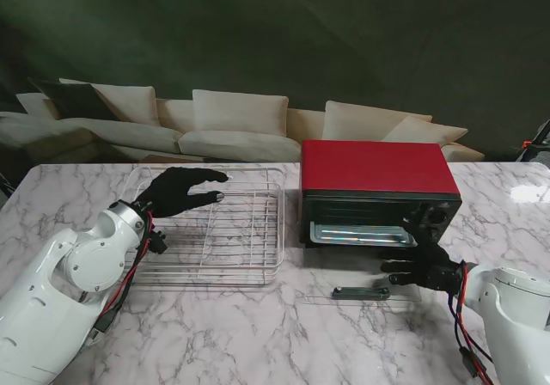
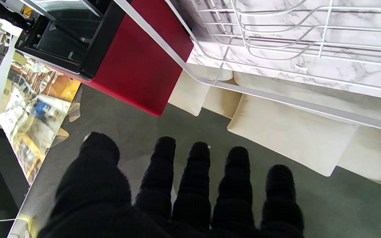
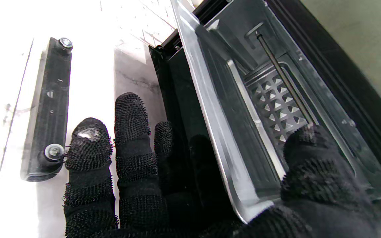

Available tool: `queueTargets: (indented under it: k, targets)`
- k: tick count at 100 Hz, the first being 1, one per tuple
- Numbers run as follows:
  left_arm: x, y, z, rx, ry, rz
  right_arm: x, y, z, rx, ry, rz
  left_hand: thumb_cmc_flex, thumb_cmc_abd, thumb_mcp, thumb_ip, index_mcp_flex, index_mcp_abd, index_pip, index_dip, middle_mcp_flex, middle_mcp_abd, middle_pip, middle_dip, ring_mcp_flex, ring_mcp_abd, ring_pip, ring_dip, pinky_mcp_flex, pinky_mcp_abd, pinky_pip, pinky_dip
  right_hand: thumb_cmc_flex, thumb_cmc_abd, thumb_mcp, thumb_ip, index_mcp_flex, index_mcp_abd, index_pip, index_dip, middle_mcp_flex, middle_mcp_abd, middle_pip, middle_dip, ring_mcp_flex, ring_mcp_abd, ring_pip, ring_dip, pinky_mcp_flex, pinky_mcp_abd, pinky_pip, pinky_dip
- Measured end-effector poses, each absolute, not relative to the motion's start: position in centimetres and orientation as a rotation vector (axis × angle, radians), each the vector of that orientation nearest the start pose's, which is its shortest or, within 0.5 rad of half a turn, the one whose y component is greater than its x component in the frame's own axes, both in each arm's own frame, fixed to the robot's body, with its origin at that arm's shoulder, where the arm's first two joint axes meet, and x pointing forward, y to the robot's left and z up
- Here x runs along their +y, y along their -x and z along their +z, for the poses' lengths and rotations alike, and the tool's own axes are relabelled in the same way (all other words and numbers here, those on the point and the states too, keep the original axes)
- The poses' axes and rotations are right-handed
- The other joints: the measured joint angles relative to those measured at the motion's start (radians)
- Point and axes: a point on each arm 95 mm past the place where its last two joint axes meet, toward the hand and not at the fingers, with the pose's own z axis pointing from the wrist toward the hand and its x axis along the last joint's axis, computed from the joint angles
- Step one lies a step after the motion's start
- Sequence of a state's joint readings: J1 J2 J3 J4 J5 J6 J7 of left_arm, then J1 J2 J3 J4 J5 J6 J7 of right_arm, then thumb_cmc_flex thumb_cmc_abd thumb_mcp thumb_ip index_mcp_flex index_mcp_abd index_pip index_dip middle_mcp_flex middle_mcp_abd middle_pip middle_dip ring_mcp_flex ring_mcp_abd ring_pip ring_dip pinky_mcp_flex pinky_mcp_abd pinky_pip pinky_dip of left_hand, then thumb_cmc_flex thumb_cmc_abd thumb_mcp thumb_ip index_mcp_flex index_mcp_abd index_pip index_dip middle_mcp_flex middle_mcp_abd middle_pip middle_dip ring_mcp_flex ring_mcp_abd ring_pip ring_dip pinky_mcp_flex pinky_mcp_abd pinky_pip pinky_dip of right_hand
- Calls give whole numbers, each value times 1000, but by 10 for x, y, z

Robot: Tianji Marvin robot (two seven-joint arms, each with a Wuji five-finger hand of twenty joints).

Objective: Slide the trays into the oven

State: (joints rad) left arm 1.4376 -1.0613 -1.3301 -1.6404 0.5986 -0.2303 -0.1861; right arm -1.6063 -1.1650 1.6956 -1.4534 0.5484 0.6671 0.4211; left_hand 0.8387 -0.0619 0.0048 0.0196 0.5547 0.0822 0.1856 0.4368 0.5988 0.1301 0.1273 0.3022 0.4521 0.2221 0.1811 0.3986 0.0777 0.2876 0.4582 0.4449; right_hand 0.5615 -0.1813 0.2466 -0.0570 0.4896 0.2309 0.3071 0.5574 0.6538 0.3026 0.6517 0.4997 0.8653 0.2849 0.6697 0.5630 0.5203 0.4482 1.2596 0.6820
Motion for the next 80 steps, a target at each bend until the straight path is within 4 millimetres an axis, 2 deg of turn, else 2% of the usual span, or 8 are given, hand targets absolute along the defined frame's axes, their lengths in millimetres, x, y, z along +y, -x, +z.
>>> queueTargets:
  k: [25,31,37,40,44,53,71,80]
  targets:
    - [21,-440,-241,1462,1300,-1863,-140,-379,-364,55,2447,-1133,0,0,0,0,0,0,0,0,0,0,0,0,0,0,0,0,0,0,0,0,3,9,-4,2,28,0,-1,33,13,1,0,0,13,7,3,0,24,0,2,-8]
    - [21,-440,-241,1462,1300,-1862,-141,-379,-365,52,2447,-1132,0,0,0,0,0,0,0,0,0,0,0,0,0,0,0,0,0,0,0,0,146,45,-53,14,39,0,-12,77,40,2,19,10,51,7,25,0,44,0,19,-10]
    - [21,-440,-241,1462,1299,-1861,-141,-379,-366,40,2449,-1145,0,0,0,0,0,0,0,0,0,0,0,0,0,0,0,0,0,0,0,0,237,48,-51,31,63,-1,5,103,68,-5,51,22,87,-12,55,0,81,-1,36,-16]
    - [21,-440,-240,1462,1299,-1861,-141,-380,-366,27,2453,-1157,0,0,0,0,0,0,0,0,0,0,0,0,0,0,0,0,0,0,0,0,249,43,22,32,75,-2,52,103,95,-14,72,25,114,-16,76,0,113,-1,53,-20]
    - [21,-440,-240,1462,1299,-1860,-140,-380,-367,13,2459,-1171,0,0,0,0,0,0,0,0,0,0,0,0,0,0,0,0,0,0,0,0,258,37,126,30,75,-3,148,51,123,-16,96,32,149,-28,101,0,152,-2,74,-20]
    - [21,-440,-240,1462,1299,-1860,-141,-382,-368,23,2480,-1178,0,0,0,0,0,0,0,0,0,0,0,0,0,0,0,0,0,0,0,0,272,-16,294,-18,75,-18,356,-58,192,-29,123,41,222,-49,144,1,231,-3,117,-20]
    - [21,-440,-241,1462,1298,-1859,-137,-388,-369,40,2524,-1208,0,0,0,0,0,0,0,0,0,0,0,0,0,0,0,7,0,0,0,0,281,-130,463,-90,101,-38,518,-95,297,-55,168,64,340,-84,207,12,344,-4,176,-21]
    - [21,-440,-241,1462,1298,-1859,-135,-391,-369,54,2538,-1225,0,0,0,0,0,0,0,0,0,0,0,0,0,0,0,7,0,0,0,0,281,-139,491,-91,112,-39,546,-95,319,-64,169,73,364,-87,211,12,365,-4,182,-21]
